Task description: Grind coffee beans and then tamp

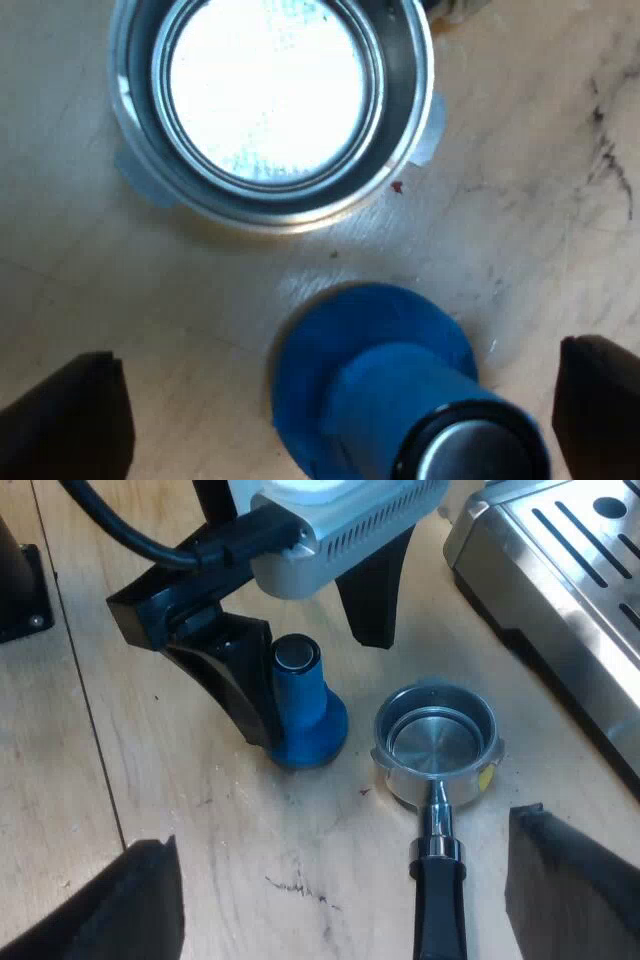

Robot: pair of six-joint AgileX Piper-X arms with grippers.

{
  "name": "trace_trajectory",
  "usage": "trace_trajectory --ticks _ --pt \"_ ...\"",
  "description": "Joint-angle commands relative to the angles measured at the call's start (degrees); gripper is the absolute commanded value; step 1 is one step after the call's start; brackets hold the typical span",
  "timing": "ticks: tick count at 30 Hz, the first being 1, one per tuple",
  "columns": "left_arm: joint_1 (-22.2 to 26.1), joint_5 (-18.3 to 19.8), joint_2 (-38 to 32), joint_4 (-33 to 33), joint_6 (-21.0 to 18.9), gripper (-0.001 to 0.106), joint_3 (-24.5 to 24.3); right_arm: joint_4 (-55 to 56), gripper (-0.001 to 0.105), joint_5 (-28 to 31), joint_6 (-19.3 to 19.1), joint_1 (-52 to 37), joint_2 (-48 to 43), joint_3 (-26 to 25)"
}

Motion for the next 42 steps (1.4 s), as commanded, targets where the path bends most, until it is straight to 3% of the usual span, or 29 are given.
trace_trajectory --ticks 1,6,11,17,25,38,42 --pt "-0.23 -0.53 0.12 -0.08 -0.53 0.084 -0.06 -0.86 0.069 -0.08 -0.12 0.1 -0.15 -0.29" --pt "-0.23 -0.53 0.12 1.22 -0.53 0.055 -0.06 -0.86 0.069 -0.08 -0.12 0.1 -0.15 -0.29" --pt "-0.23 -0.53 0.12 2.63 -0.53 0.036 -0.06 -0.86 0.069 -0.08 -0.12 0.1 -0.15 -0.29" --pt "-0.23 -0.53 0.12 4.26 -0.53 0.0 -0.16 -0.86 0.069 -0.08 -0.12 0.1 -0.15 -0.29" --pt "-0.23 -0.53 -1.17 10.28 -1.5 0.0 -3.22 -0.86 0.069 -0.08 -0.12 0.1 -0.15 -0.29" --pt "-0.23 -1.86 -13.7 17.79 -3.26 0.0 -3.28 -0.86 0.069 -0.08 -0.12 0.1 -0.15 -0.29" --pt "-0.23 -1.86 -16.07 19.46 -4.09 0.0 -3.28 -0.77 0.069 -0.08 2.69 0.1 -0.15 -0.29"
